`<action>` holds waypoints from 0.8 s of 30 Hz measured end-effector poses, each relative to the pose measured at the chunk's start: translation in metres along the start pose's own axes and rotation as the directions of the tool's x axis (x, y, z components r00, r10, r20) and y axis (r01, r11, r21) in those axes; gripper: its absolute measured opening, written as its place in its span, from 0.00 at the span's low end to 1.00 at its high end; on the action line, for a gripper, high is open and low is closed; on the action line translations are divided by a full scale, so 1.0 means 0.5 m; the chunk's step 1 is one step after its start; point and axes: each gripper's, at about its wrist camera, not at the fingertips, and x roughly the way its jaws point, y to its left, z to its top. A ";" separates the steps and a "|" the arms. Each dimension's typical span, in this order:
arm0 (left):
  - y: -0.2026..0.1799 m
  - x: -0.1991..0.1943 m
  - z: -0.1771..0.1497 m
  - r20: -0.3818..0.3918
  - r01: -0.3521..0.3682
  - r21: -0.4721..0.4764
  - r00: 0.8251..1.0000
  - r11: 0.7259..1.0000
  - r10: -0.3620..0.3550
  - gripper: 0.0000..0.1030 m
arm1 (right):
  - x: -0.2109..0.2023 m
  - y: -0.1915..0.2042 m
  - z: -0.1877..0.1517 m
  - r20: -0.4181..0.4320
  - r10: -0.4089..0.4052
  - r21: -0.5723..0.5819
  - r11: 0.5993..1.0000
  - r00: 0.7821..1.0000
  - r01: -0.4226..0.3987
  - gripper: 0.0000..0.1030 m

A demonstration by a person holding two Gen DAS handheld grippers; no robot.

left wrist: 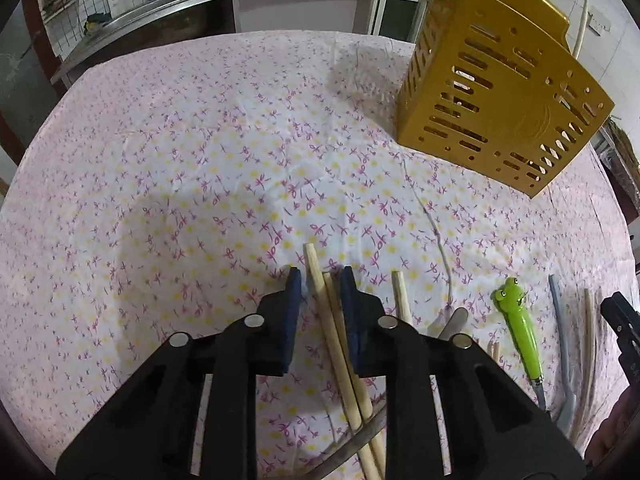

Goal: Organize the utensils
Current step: 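Grasp a chopstick with the left gripper while the right gripper grasps another chopstick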

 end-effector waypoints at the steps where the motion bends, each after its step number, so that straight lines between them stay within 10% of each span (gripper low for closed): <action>1: 0.001 0.000 0.001 0.000 0.002 -0.001 1.000 1.000 -0.002 0.16 | 0.001 0.005 0.000 -0.001 0.003 -0.008 1.000 1.000 -0.003 0.39; 13: 0.002 0.009 -0.003 0.017 0.030 0.029 0.999 0.999 -0.031 0.04 | 0.044 0.038 -0.018 -0.072 -0.005 -0.068 0.998 0.997 0.000 0.07; 24: 0.042 -0.016 0.010 0.046 0.075 0.005 0.996 0.997 -0.075 0.04 | 0.024 0.019 -0.001 -0.044 0.022 -0.039 0.999 0.999 -0.024 0.06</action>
